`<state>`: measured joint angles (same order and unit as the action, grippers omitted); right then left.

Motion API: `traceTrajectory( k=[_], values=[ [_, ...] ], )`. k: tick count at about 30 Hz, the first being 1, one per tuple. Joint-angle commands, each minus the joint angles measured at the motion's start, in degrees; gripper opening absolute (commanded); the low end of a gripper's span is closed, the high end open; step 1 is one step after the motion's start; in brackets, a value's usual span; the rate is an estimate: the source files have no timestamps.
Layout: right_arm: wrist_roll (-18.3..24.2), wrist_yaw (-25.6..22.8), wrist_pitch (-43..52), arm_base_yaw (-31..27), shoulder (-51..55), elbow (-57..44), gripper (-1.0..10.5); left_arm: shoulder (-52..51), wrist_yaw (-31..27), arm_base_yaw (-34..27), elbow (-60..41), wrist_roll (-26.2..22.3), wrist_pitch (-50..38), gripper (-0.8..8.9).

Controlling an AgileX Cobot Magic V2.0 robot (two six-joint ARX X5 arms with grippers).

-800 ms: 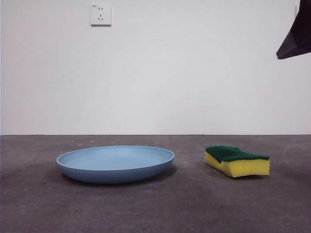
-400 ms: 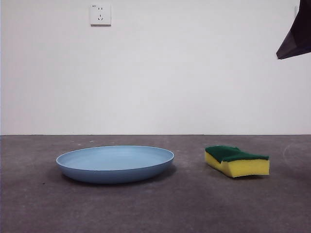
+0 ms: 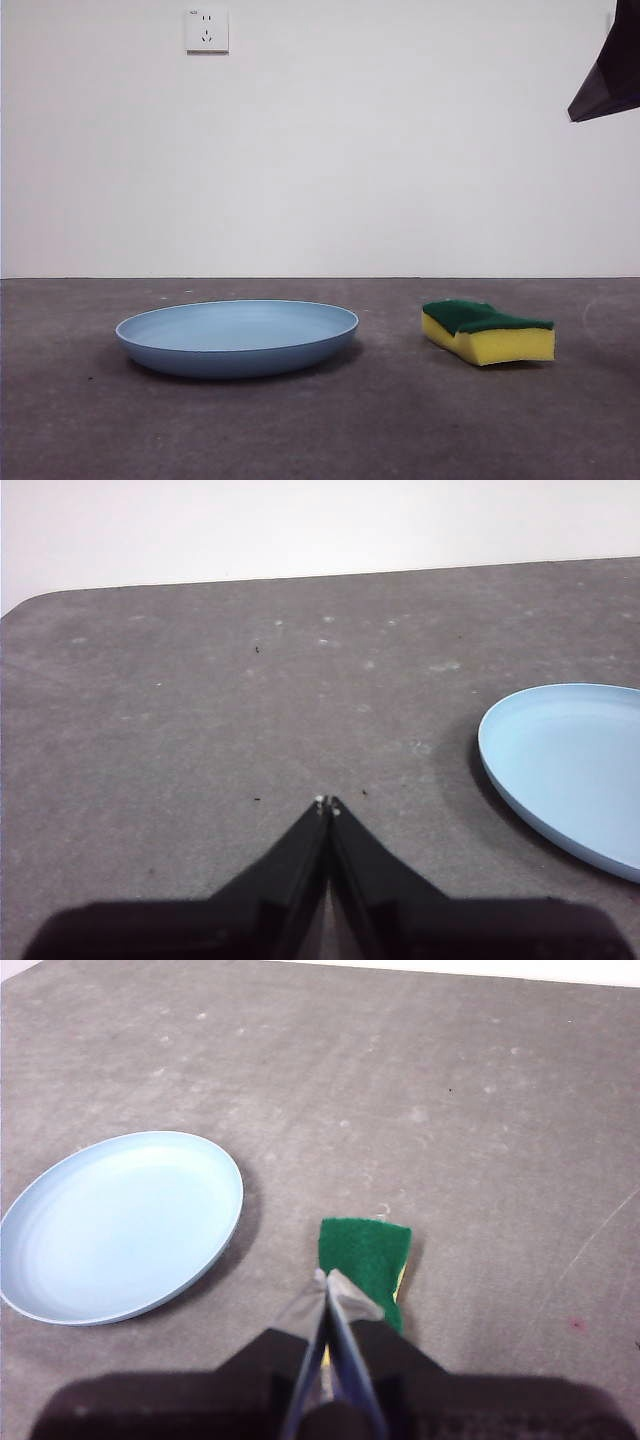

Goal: Pick up the plate,pick up the cloth,clean the plate with the cloth

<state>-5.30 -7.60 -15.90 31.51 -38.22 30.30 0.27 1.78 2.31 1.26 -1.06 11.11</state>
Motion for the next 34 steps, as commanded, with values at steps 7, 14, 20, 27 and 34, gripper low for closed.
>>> traceTrajectory(
  k=[7, 14, 20, 27, 34],
  values=[
    [0.2, -0.1, 0.4, 0.0, 0.1, -0.5, 0.0, -0.2, -0.2, -0.2, -0.9, -0.3, -0.3, -0.01],
    [0.2, -0.1, 0.4, 0.0, 0.1, -0.5, 0.0, -0.2, -0.2, -0.2, -0.9, -0.3, -0.3, -0.01],
    [0.2, -0.1, 0.4, 0.0, 0.1, -0.5, 0.0, -0.2, -0.2, -0.2, -0.9, -0.3, -0.3, -0.01],
    [0.6, -0.5, -0.5, -0.2, 1.9, -0.5, 0.0, -0.2, -0.2, -0.2, -0.9, -0.3, -0.3, -0.01],
    [4.9, 5.0, -1.2, -9.9, 10.9, -1.4, 0.0, -0.2, -0.2, -0.2, -0.9, -0.3, -0.3, -0.01]
  ],
)
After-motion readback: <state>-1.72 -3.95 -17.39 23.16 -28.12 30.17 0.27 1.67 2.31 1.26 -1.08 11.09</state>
